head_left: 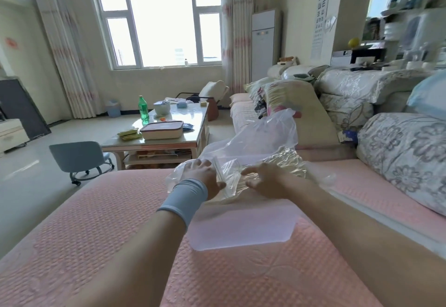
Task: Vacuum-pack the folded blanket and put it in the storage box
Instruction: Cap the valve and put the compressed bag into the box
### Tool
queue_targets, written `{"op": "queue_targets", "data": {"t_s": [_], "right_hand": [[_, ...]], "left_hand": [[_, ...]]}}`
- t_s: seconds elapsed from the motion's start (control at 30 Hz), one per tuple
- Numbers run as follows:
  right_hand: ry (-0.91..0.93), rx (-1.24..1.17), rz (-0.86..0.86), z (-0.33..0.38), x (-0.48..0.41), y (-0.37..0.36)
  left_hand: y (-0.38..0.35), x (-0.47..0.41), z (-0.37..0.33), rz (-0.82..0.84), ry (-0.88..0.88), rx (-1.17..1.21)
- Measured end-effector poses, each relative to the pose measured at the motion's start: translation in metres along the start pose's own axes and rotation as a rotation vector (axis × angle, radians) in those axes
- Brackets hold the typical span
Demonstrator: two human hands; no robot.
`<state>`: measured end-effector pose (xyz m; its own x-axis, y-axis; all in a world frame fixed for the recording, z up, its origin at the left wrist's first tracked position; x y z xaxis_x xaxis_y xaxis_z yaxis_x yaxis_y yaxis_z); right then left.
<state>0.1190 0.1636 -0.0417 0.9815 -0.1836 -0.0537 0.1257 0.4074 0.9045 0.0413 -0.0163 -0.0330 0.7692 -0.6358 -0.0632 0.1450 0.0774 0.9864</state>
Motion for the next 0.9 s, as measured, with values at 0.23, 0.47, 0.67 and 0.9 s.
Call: {"op": "queue_targets", "data": {"t_s": [0.23, 0.47, 0.67, 0.9], "right_hand": [[0.059, 0.405, -0.268, -0.022, -0.06, 0.056], [0.028, 0.784, -0.148, -0.022, -0.176, 0.072], [-0.042, 0.791, 0.061, -0.02, -0.186, 0.07], [-0.12, 0.514, 0.44, -0.03, -0.12, 0.049]], "left_hand": [[0.031, -0.075, 0.002, -0.109, 0.056, 0.255], [0.019, -0.151, 0.038, 0.28, 0.224, 0.502], [0.003, -0.156, 0.041, 0.42, 0.045, 0.689], [0.017, -0.136, 0.003, 0.601, -0.005, 0.594]]}}
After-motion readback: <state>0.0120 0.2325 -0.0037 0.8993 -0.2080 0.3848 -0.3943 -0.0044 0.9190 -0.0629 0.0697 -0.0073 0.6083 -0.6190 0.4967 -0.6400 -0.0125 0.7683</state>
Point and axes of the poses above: each hand's wrist, its own x-axis away from the middle knuckle, its own y-axis out of the back of the hand, z = x × y, the point moved 2 cm from there along -x, towards the middle knuckle, and after that the axes turned 6 degrees about -y, right-handed, at the moved point
